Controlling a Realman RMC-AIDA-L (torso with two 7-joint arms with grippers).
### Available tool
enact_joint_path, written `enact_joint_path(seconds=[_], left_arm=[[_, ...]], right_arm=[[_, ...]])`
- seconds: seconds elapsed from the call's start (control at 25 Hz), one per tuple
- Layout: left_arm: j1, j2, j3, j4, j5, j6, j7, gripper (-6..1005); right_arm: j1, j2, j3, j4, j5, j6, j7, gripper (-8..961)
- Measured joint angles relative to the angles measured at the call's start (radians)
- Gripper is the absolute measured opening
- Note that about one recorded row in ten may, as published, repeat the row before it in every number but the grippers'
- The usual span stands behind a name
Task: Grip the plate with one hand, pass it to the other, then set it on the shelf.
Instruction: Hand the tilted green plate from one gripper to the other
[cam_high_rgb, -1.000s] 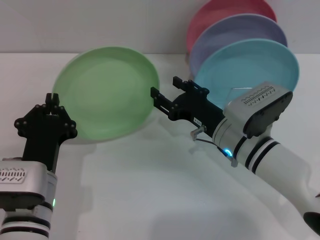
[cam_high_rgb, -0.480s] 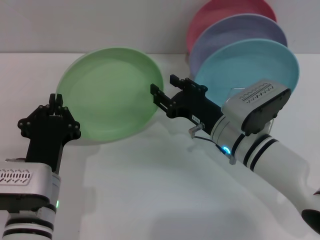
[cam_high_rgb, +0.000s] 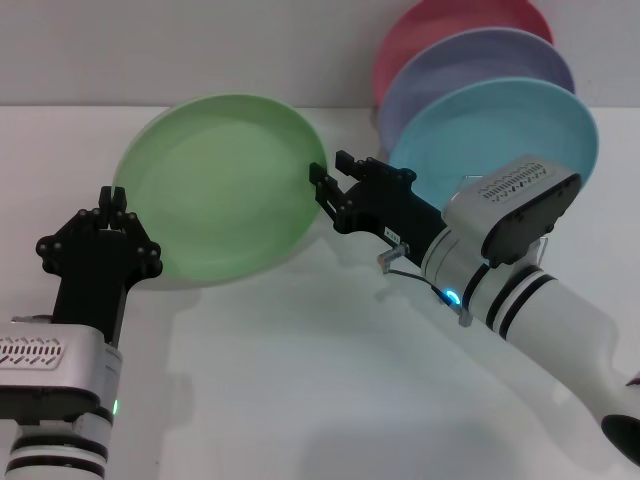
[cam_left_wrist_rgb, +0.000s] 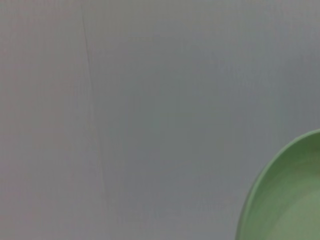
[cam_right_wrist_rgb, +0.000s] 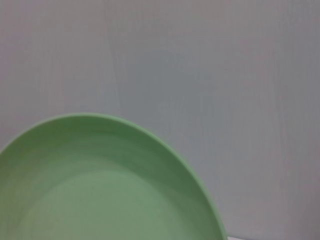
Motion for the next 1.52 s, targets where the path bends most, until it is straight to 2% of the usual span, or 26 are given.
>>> enact_joint_path(seconds=[0.32, 0.76, 1.52], left_arm=[[-0.005, 0.000, 0.000, 0.000, 0.003, -0.002, 0.000, 70], [-0.006, 0.000, 0.002, 0.000, 0.001, -0.005, 0.000, 71], [0.000, 0.000, 0.002, 0.000, 0.000, -0.007, 0.000, 74]], right_arm=[[0.010, 0.000, 0.001, 0.000, 0.000, 0.013, 0.000, 352], [0.011, 0.000, 0.001, 0.003, 0.000, 0.015, 0.000, 223], [0.007, 0.000, 0.001, 0.016, 0.000, 0.014, 0.000, 162]])
